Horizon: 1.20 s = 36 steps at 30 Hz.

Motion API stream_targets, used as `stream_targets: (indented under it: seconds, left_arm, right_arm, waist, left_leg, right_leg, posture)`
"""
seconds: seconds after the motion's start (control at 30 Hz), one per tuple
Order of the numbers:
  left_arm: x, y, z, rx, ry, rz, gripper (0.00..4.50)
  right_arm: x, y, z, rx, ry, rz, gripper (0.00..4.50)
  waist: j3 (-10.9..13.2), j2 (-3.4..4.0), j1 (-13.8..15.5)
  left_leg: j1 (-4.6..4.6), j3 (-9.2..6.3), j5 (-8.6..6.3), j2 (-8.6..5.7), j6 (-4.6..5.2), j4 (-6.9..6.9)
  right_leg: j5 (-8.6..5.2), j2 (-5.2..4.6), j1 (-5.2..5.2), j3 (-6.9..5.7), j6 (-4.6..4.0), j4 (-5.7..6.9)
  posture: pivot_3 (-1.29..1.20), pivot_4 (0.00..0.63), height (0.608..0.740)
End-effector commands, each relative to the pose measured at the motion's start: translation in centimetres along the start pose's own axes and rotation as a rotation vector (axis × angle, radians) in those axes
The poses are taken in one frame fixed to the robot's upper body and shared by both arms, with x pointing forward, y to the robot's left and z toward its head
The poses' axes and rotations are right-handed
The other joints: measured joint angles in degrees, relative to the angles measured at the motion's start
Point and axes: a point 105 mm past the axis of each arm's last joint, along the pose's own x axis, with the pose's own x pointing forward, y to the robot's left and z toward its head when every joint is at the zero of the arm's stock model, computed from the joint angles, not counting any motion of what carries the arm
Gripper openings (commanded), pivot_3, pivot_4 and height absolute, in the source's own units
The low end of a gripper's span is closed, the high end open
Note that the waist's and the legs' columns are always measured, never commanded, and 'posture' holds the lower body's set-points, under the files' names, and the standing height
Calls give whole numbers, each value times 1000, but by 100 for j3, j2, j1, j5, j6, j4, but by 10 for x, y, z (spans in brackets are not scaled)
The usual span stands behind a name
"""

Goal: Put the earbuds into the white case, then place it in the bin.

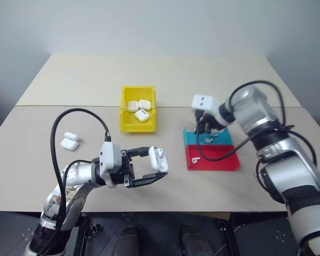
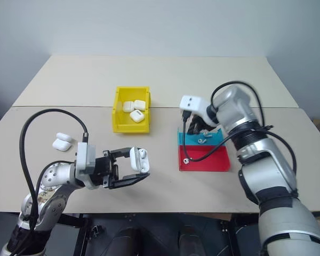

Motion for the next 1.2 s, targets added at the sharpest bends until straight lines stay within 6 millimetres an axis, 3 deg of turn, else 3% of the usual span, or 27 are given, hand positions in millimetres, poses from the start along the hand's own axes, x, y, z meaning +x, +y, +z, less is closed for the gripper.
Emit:
stream_targets:
  seconds: [0.03, 0.1, 0.2, 0.27, 0.47, 0.53, 0.73, 0.9, 1.2]
  left_arm:
    - [6, 6, 16, 20, -68, -13, 2785]
    - [11, 9, 22, 21, -85, -23, 2785]
    - [22, 12, 35, 13, -123, -54, 2785]
    - [27, 14, 43, 0, -155, -67, 2785]
    - [33, 13, 55, -13, -170, -145, 2785]
    - [34, 13, 55, -15, -173, -160, 2785]
    - [38, 13, 56, -11, -181, -175, 2785]
    - [37, 14, 55, -8, -172, -183, 2785]
    - [35, 14, 50, -1, -155, -178, 2785]
  right_arm:
    - [-56, -5, 36, 30, -271, -92, 672]
    - [-84, 2, 49, 43, -429, -121, 672]
    - [-139, 29, 68, -3, -829, -145, 672]
    - [-161, 46, 70, -20, -1017, -145, 672]
    - [-189, 99, 65, -76, -1399, -79, 672]
    - [-190, 107, 69, -40, -1491, -35, 672]
    - [-166, 144, 72, -76, -1619, 94, 672]
    - [-140, 145, 71, -59, -1556, 175, 672]
    - [-115, 146, 66, -63, -1456, 234, 672]
  waist:
    - [0, 0, 19]
    - [0, 0, 57]
    - [0, -2, 99]
    - [0, -2, 106]
    - [-2, -4, 67]
    - [-2, -3, 19]
    - [-4, -1, -27]
    - [-4, 0, -30]
    - [-3, -1, -29]
  left_leg:
    - [0, 0, 0, 0, 0, -1]
    - [-3, -2, 0, 0, 0, -2]
    - [-2, -8, 0, 1, 0, -1]
    - [-2, -12, 0, 0, 0, 0]
    - [4, -12, 0, -1, 0, 5]
    - [10, -8, 0, -1, 0, 3]
    - [9, -11, 0, 0, 0, -1]
    - [11, -11, 0, -2, 0, 4]
    - [10, -11, 0, -2, 0, 1]
  right_leg:
    - [0, 0, 1, 0, 0, -1]
    - [0, 0, 0, -1, 0, -2]
    - [0, 2, 4, -6, 0, -2]
    - [0, 2, 10, -9, 1, -3]
    - [1, 1, 17, -8, 3, 1]
    - [1, 2, 15, -1, 3, 5]
    - [1, 4, 17, -3, 3, 1]
    - [1, 2, 19, -2, 4, 2]
    - [1, 3, 17, -3, 4, 0]
  posture:
    - [0, 150, 740]
    - [0, 150, 740]
    - [0, 150, 740]
    - [0, 150, 740]
    - [0, 150, 740]
    - [0, 150, 740]
    - [0, 150, 740]
    - [0, 150, 740]
    - [0, 150, 740]
